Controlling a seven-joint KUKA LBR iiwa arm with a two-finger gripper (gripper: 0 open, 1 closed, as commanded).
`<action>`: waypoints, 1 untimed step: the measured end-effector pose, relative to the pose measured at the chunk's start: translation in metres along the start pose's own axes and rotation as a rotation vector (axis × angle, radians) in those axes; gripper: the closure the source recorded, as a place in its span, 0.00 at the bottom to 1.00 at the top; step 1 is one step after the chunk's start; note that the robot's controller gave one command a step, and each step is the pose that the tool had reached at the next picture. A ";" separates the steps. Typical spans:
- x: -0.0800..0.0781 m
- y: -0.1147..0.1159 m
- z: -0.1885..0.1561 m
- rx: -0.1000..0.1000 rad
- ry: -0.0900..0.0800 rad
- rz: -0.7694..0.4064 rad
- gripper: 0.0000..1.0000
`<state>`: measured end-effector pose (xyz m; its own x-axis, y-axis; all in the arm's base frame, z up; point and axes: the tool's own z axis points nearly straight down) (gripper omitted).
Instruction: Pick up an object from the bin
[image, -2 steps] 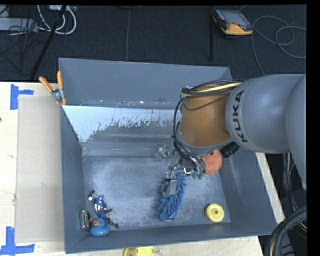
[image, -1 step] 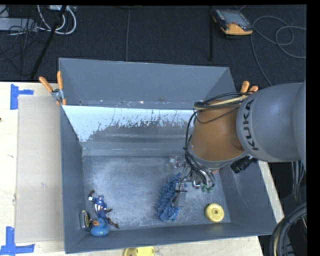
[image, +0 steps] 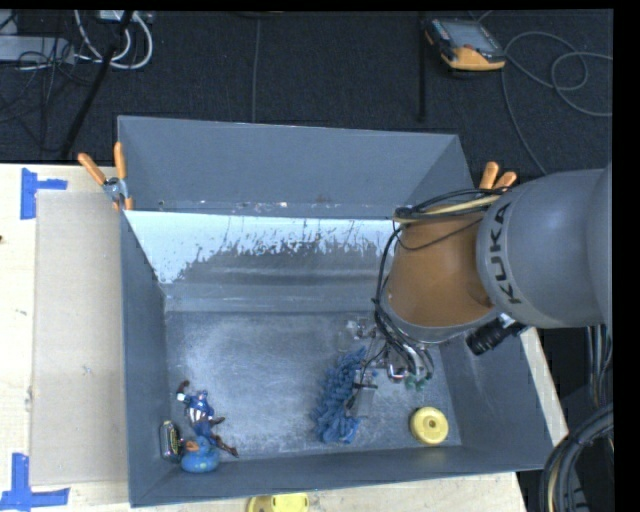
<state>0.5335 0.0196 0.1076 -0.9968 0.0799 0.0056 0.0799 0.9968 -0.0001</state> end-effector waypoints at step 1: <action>0.002 0.000 0.011 -0.001 -0.004 -0.164 1.00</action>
Offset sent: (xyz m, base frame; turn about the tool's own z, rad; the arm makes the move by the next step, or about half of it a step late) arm 0.0000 0.0000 0.0000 0.0000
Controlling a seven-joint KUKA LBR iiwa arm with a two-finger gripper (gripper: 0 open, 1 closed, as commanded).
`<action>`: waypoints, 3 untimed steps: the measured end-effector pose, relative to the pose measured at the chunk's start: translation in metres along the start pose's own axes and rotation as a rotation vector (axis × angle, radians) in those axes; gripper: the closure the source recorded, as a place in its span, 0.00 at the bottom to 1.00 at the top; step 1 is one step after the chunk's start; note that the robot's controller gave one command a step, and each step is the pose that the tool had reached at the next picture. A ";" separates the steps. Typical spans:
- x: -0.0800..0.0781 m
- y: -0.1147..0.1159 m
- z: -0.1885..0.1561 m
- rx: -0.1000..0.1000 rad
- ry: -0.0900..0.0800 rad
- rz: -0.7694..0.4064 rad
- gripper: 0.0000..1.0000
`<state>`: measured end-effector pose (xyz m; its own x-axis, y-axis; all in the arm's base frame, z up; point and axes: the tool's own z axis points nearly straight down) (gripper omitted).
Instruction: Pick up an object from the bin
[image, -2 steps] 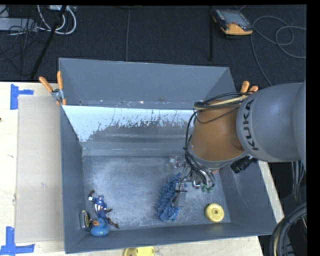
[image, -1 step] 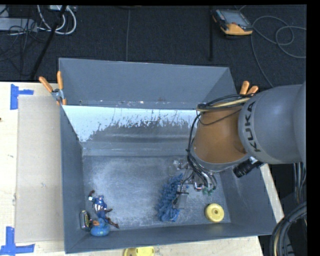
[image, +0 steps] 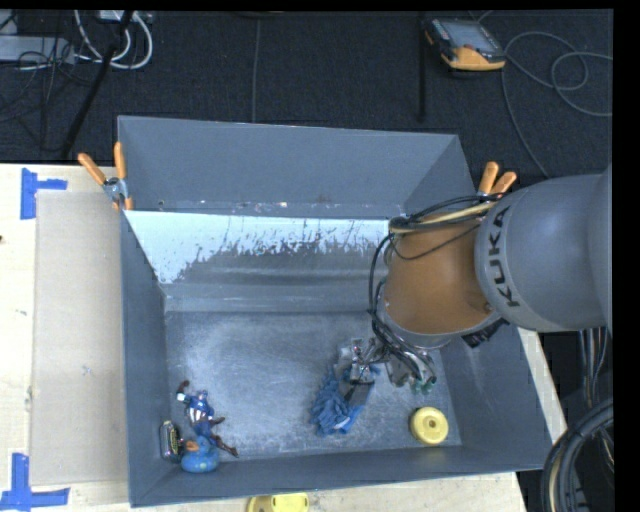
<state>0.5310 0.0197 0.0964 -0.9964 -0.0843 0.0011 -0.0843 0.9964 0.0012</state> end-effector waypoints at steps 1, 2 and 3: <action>0.000 0.000 0.000 0.000 0.000 0.001 1.00; 0.037 0.004 0.015 0.001 -0.012 -0.042 1.00; 0.036 0.006 -0.015 0.000 0.008 -0.060 1.00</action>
Offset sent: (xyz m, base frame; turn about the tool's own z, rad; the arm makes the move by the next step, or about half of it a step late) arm -0.0620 0.0021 -0.0264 -0.0692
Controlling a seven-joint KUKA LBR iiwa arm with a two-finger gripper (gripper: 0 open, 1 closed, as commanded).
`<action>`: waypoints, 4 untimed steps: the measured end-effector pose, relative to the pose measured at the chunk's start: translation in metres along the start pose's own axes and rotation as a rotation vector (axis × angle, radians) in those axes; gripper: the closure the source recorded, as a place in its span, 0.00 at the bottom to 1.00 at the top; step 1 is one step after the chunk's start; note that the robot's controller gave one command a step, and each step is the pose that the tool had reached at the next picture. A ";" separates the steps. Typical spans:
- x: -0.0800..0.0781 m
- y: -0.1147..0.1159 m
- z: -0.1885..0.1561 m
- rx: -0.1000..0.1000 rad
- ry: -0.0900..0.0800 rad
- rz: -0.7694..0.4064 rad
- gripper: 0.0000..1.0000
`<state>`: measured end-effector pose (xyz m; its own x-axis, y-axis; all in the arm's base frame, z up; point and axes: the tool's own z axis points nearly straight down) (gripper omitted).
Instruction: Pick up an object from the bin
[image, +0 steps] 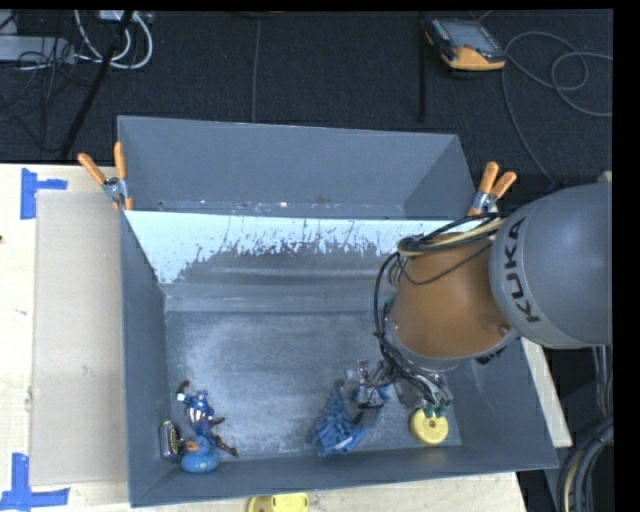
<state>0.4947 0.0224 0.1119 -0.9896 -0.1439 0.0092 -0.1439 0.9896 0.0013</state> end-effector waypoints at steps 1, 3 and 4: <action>-0.002 -0.039 -0.005 0.003 -0.025 -0.050 1.00; 0.003 -0.016 -0.002 -0.004 -0.009 -0.139 1.00; 0.004 -0.045 -0.119 0.001 -0.009 -0.125 1.00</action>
Offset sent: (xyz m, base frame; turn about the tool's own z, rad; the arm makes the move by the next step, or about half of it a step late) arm -0.0141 0.0254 0.0106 -0.1036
